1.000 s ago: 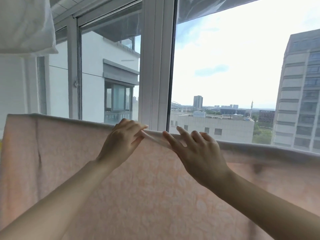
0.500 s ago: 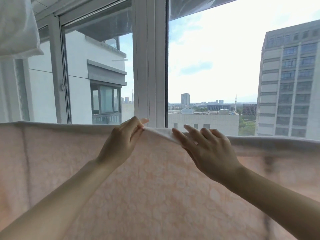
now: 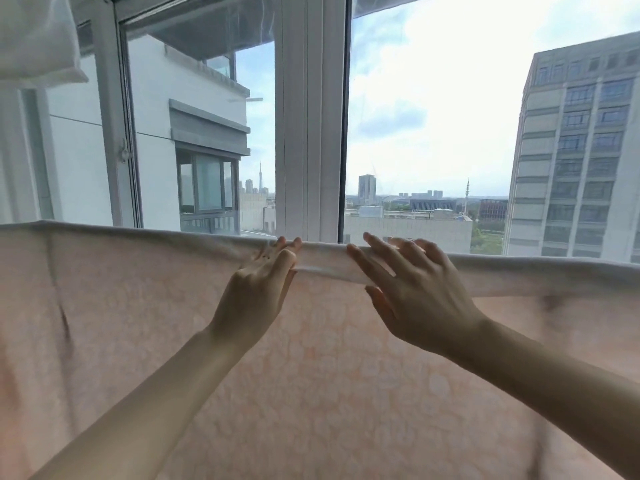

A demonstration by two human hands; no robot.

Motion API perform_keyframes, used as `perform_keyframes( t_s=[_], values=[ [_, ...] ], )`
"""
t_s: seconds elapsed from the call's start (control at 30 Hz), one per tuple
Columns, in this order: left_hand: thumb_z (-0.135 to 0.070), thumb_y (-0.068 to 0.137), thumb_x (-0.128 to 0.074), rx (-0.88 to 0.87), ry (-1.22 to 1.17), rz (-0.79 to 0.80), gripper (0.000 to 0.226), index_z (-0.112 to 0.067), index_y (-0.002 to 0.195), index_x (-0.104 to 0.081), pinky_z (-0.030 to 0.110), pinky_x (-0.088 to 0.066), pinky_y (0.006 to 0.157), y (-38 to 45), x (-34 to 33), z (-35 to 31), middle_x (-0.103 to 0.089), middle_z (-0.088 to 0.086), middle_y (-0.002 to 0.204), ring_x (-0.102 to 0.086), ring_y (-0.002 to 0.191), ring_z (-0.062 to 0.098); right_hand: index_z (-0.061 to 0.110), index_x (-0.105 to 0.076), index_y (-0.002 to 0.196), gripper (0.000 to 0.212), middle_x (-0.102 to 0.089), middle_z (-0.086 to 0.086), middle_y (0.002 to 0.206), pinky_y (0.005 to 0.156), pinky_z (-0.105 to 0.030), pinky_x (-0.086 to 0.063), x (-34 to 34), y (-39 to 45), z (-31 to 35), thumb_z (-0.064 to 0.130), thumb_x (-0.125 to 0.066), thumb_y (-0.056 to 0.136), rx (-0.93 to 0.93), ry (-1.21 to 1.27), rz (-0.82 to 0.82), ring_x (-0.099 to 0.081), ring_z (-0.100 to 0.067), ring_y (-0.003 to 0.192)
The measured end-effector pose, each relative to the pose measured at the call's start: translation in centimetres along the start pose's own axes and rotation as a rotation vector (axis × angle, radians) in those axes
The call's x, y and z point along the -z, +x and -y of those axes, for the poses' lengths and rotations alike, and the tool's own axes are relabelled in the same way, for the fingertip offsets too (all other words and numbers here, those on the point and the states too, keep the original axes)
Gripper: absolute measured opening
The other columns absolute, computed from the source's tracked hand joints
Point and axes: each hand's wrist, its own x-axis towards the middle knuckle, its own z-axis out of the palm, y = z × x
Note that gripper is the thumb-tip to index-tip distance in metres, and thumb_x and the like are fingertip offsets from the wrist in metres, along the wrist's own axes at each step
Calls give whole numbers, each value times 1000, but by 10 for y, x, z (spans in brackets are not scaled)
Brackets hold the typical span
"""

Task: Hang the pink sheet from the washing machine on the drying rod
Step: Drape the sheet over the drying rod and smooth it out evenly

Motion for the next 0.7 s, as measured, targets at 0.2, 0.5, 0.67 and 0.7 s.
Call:
perform_keyframes(
  t_s=[0.2,0.5,0.67,0.7],
  values=[
    [-27,94,-52,35,3,-60,26,-4,101,-63,45,-48,95,1,1,-8,-65,12,123,-50,118,20,15,-38,146,64,-49,-14,142,99,-48,-45,-10,33,33,42,-56,91,-20,31,37,-53,-33,123],
    [-32,91,-59,72,82,-154,25,-10,92,-69,52,-40,107,-4,12,5,-75,4,85,-73,74,17,5,-45,140,58,-56,-13,133,84,-45,-54,-23,70,68,20,-64,88,26,-24,30,-64,-32,102],
    [-25,88,-64,47,11,-72,19,-11,100,-67,51,-34,112,-8,19,41,-73,3,108,-71,94,18,12,-47,140,58,-58,-7,131,76,-41,-53,-26,66,61,15,-67,85,46,-19,-57,-64,-28,90],
    [-24,88,-65,70,8,-42,22,-11,105,-66,50,-32,112,-8,21,51,-71,3,113,-69,102,19,12,-49,139,58,-59,-7,130,75,-41,-52,-27,65,60,14,-68,84,52,-19,-77,-64,-28,89]
  ],
)
